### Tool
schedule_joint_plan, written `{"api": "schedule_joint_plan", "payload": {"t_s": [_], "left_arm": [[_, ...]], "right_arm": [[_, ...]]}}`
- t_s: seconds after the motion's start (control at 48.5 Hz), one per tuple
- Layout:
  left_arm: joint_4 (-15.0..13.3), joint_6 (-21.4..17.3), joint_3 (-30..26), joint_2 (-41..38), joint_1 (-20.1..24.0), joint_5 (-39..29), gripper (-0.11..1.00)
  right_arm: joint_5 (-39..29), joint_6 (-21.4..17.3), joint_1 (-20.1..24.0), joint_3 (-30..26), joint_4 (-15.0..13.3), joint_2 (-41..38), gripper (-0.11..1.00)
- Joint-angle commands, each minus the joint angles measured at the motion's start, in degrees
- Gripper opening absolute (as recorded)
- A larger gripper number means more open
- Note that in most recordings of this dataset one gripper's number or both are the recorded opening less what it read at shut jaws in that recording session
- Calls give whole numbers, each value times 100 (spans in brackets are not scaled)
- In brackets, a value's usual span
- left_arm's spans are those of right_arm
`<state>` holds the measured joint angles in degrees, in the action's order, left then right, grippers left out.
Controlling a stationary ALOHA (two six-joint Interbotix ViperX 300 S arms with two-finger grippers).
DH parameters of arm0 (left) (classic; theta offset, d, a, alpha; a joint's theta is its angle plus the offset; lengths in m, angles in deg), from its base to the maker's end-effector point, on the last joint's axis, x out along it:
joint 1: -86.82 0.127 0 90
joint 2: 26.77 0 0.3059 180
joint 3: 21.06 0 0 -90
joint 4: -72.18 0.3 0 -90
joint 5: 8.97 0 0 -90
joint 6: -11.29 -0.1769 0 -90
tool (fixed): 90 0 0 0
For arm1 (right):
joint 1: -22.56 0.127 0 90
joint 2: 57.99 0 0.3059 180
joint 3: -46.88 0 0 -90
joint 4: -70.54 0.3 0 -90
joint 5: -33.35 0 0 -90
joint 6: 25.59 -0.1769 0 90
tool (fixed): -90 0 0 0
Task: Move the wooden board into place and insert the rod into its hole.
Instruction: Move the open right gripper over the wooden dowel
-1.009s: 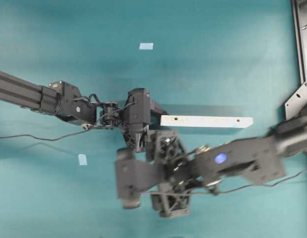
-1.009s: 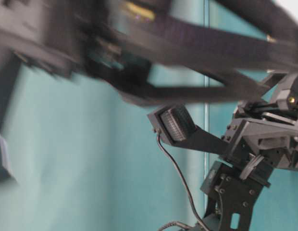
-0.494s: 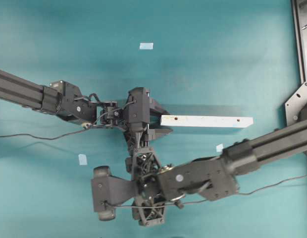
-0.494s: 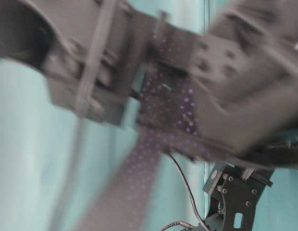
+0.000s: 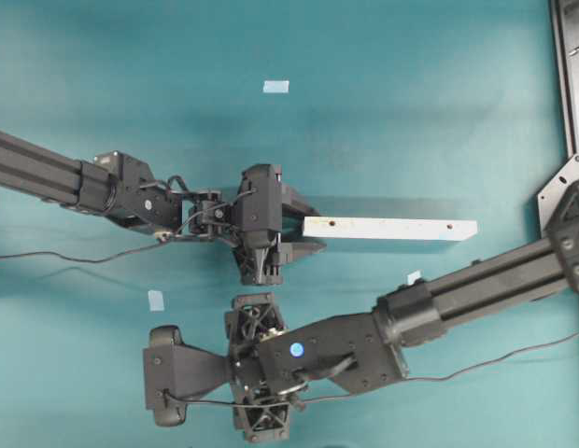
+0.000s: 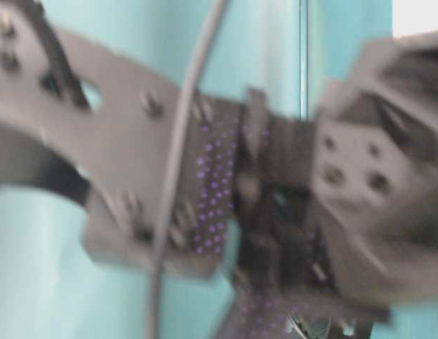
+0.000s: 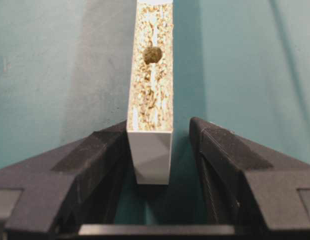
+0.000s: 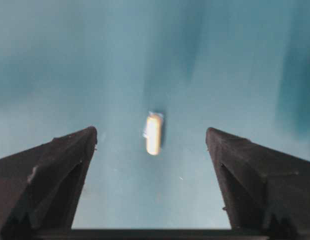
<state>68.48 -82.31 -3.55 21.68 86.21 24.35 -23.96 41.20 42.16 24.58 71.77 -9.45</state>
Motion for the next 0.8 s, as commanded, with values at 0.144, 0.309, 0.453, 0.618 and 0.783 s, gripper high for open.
{"api": "schedule_joint_plan", "payload": {"t_s": [0.144, 0.309, 0.453, 0.618, 0.783], "left_arm": [[-9, -9, 44, 62, 158, -26, 54], [-18, -9, 53, 88, 141, -26, 54], [-18, -9, 53, 97, 141, -26, 54], [-18, -9, 44, 88, 141, -26, 54], [-18, -9, 53, 79, 141, -26, 54]], "right_arm": [[18, -44, -35, -185, 26, -35, 93], [26, -97, -44, -141, 18, -97, 90], [149, -229, -44, -88, 9, -97, 73], [237, -316, -44, -53, 9, -97, 66], [237, -343, -44, 62, 18, -97, 65]]}}
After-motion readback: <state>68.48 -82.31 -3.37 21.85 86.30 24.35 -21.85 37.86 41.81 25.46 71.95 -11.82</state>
